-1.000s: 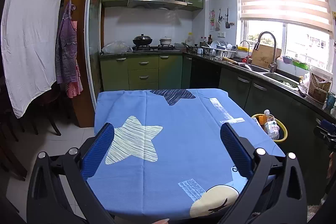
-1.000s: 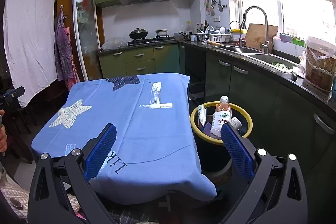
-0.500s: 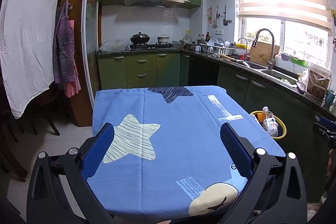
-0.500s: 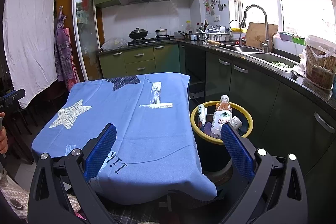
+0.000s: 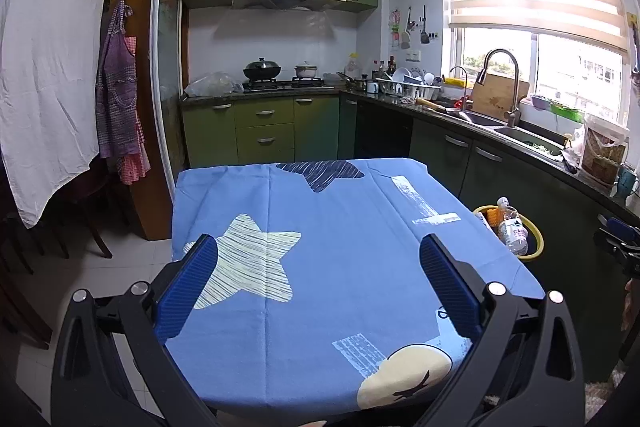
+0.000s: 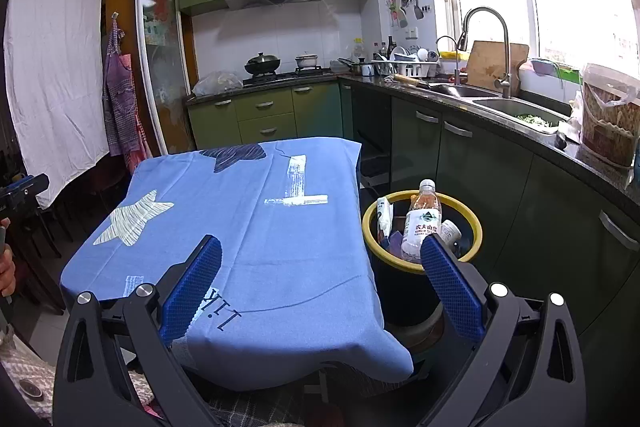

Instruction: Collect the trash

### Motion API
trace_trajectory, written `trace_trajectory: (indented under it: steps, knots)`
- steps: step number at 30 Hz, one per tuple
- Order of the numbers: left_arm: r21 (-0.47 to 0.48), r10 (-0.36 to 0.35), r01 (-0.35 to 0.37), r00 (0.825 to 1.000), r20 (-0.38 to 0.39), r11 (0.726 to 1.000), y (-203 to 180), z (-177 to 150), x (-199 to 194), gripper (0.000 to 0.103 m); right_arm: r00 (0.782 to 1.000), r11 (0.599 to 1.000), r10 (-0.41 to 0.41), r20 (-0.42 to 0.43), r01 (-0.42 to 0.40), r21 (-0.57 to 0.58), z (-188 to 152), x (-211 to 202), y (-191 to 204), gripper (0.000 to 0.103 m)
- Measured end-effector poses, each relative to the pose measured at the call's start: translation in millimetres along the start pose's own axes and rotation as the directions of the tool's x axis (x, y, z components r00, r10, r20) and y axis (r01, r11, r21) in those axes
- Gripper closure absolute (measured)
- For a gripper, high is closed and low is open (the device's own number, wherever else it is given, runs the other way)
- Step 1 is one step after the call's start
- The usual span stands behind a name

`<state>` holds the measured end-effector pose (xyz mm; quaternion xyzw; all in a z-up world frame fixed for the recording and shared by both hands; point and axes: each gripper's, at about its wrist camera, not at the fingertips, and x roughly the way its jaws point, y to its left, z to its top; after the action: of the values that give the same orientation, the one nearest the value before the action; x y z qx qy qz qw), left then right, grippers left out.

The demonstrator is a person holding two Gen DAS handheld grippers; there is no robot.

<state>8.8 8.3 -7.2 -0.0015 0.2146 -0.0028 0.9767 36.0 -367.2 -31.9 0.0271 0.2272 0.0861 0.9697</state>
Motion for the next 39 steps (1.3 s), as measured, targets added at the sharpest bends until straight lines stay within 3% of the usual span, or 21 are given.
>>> trace_trajectory:
  steps: [39]
  knots:
    - [-0.002,-0.018,0.018,1.000,-0.008,1.000,-4.0,-0.7,3.5,0.007,1.000,1.000,0.003,-0.011,-0.003,0.000,-4.4,3.8,2.4,0.005]
